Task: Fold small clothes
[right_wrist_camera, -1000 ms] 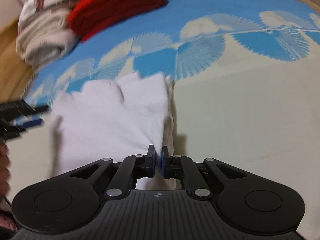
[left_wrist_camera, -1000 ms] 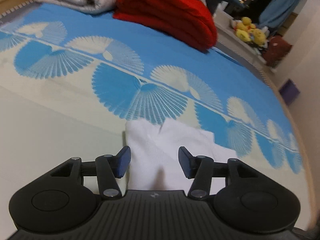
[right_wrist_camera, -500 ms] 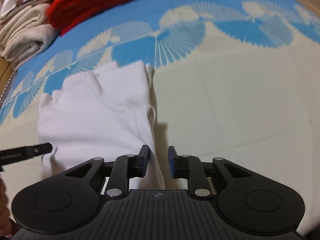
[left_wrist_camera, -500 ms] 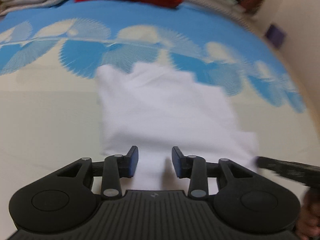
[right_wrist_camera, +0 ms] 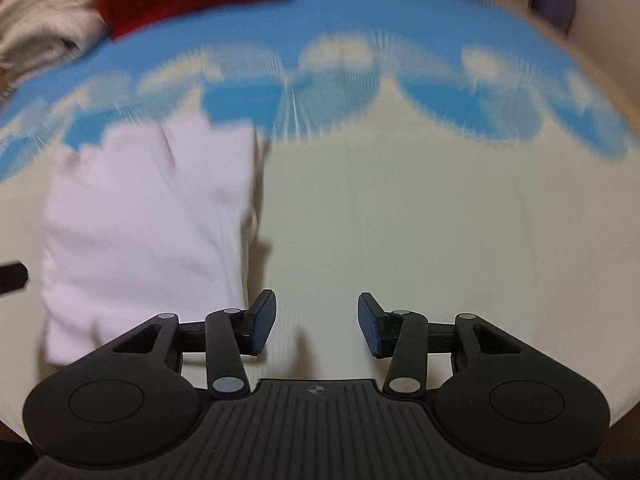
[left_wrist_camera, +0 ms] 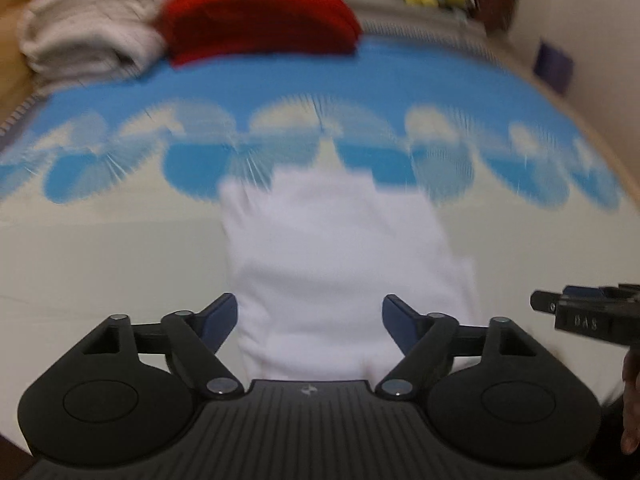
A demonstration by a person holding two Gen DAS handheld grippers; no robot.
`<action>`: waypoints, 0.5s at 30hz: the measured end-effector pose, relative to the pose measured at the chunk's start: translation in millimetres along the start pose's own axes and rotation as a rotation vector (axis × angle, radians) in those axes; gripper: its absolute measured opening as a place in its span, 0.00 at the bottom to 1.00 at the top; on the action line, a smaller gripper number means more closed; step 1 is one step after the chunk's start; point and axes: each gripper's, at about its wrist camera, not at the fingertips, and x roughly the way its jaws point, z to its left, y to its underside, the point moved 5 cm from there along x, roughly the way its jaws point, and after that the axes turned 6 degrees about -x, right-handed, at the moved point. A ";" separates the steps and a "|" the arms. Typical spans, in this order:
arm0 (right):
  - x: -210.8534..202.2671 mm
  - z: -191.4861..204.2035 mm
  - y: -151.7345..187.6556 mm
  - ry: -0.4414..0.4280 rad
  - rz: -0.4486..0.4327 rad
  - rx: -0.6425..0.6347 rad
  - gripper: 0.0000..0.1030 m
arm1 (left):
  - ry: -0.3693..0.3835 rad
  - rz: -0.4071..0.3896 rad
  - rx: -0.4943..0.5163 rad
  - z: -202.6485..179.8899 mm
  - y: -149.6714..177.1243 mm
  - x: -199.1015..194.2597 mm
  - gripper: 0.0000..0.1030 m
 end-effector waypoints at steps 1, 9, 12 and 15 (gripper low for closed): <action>-18.1 -0.9 -5.8 -0.009 -0.051 -0.015 0.54 | 0.004 -0.037 -0.009 -1.6 -4.2 -15.3 0.83; -112.8 -11.3 -5.7 -0.050 -0.364 -0.152 0.86 | -0.026 -0.213 -0.088 -20.3 29.9 -92.5 0.91; -107.3 -12.7 23.1 -0.060 -0.386 -0.158 0.89 | -0.088 -0.192 -0.100 -26.6 57.7 -83.3 0.94; -86.7 -14.5 40.4 -0.053 -0.285 -0.138 0.88 | -0.083 -0.083 -0.094 -28.9 84.7 -62.4 0.94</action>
